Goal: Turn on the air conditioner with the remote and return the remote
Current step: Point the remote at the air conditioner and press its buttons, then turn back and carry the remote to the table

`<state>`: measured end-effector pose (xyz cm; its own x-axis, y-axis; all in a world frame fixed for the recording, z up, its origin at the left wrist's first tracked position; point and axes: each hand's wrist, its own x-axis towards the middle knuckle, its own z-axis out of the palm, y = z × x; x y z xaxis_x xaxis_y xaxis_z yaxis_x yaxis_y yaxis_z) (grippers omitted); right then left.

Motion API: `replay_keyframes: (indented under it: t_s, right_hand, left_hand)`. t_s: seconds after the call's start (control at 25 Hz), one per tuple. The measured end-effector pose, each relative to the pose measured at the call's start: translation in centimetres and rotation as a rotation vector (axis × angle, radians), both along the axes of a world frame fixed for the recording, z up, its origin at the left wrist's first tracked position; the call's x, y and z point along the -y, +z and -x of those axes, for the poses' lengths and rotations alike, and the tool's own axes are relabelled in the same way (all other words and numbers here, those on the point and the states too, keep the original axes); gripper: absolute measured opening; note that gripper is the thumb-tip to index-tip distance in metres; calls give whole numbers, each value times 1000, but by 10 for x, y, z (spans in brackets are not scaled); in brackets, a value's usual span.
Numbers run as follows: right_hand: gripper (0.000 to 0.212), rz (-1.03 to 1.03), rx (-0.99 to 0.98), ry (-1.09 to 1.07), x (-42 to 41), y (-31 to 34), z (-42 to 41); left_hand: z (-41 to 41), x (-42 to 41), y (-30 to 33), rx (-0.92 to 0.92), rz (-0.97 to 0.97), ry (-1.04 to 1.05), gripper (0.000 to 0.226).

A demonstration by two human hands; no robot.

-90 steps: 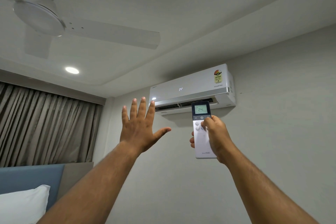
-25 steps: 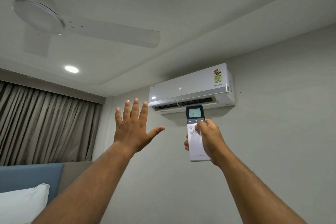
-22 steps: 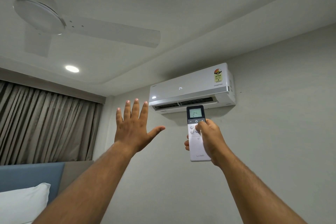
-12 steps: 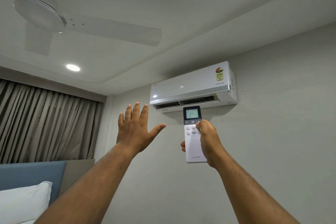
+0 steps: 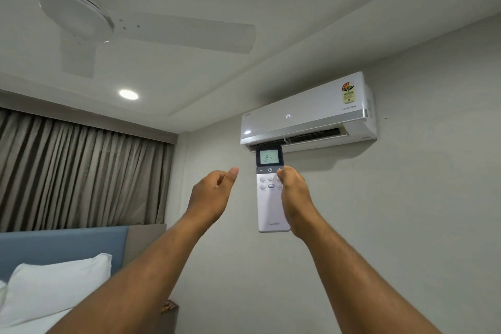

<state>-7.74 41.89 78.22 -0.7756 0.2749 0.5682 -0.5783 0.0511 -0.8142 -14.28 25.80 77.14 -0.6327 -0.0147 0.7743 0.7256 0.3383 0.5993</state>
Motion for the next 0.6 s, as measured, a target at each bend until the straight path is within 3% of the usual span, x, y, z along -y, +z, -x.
replay_keyframes:
  t_s: [0.28, 0.44, 0.6]
  right_hand:
    - [28, -102, 142, 109, 90, -63, 47]
    - [34, -102, 275, 240, 147, -118, 68]
    - [24, -111, 411, 347, 190, -176, 83]
  left_hand:
    - [-20, 68, -81, 185, -119, -101, 27]
    - [-19, 114, -128, 343, -182, 4, 19]
    - [-16, 154, -183, 506, -247, 114, 19]
